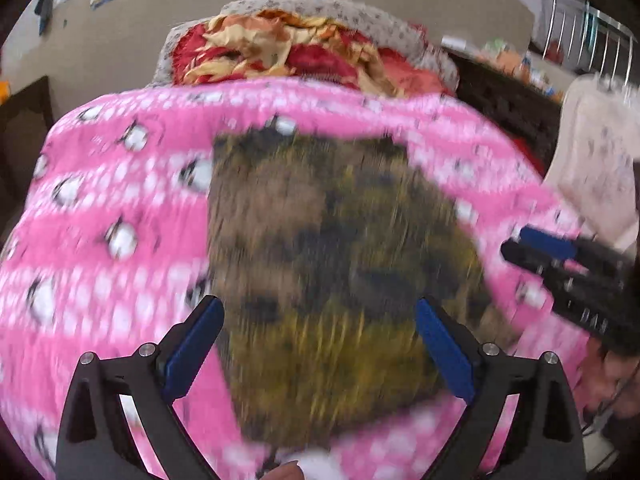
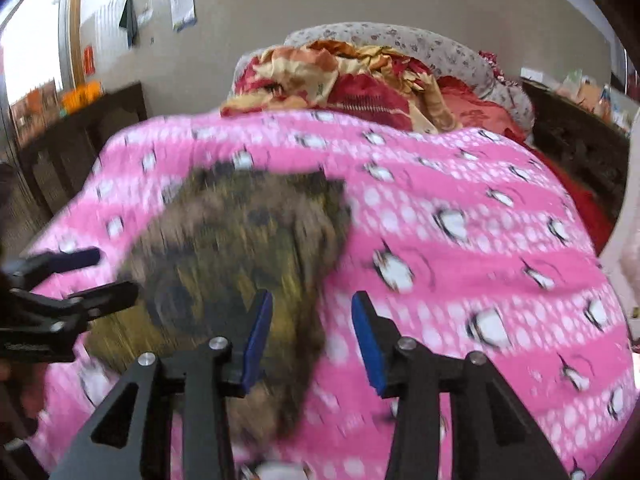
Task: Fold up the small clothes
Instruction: 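Open both tools and release the folded shirt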
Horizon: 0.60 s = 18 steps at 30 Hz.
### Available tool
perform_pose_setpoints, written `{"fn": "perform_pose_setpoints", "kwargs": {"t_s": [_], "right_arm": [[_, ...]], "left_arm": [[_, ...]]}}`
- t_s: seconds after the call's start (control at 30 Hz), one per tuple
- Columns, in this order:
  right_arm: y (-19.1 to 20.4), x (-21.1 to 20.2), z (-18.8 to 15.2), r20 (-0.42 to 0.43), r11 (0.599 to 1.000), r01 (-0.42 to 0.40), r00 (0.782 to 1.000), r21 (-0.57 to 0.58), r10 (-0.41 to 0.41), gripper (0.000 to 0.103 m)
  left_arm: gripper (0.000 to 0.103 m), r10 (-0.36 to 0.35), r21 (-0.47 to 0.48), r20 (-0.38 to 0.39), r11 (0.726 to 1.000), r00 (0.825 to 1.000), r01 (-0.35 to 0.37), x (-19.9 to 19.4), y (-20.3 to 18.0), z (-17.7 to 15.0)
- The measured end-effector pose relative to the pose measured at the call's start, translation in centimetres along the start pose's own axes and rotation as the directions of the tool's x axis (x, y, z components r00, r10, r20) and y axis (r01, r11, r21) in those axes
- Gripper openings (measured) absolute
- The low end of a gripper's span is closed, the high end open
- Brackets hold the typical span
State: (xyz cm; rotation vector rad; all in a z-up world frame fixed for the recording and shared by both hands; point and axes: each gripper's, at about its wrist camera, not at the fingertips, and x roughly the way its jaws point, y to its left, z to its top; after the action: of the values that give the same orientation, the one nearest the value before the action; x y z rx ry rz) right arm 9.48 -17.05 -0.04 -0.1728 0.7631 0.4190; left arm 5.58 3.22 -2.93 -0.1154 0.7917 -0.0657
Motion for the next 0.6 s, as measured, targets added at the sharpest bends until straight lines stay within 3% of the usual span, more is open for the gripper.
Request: {"fn": "perform_pose_setpoints", "kwargs": {"t_s": [0.1, 0.2, 0.3, 0.4, 0.6], "right_arm": [[-0.7, 1.8, -2.6, -0.092, 0.999, 0.007, 0.996, 0.035, -0.003, 0.046], [-1.7, 3.8, -4.4, -0.159, 0.995, 0.051, 0.987, 0.085, -0.037, 0.054], [-2.5, 3.7, -4.9, -0.133, 0.992, 0.021, 0.991, 0.121, -0.005, 0.056], [-2.5, 3.7, -5.2, -0.121, 0.992, 0.017, 0.993, 0.122, -0.002, 0.057], [-2.0, 3.8, -5.2, -0.116, 0.994, 0.039, 0.993, 0.104, -0.027, 0.059]], "left_arm": [[0.081, 0.034, -0.001, -0.059, 0.999, 0.998, -0.034, 1.5, -0.2, -2.0], [0.086, 0.049, -0.007, -0.051, 0.999, 0.997, -0.050, 2.0, -0.2, -2.1], [0.087, 0.040, -0.051, -0.043, 0.998, 0.998, -0.042, 2.4, 0.2, -2.4], [0.087, -0.027, -0.108, -0.056, 0.994, 0.998, 0.021, 2.9, 1.3, -2.5], [0.087, -0.030, -0.110, -0.049, 0.994, 0.998, 0.024, 3.0, 1.3, -2.6]]}}
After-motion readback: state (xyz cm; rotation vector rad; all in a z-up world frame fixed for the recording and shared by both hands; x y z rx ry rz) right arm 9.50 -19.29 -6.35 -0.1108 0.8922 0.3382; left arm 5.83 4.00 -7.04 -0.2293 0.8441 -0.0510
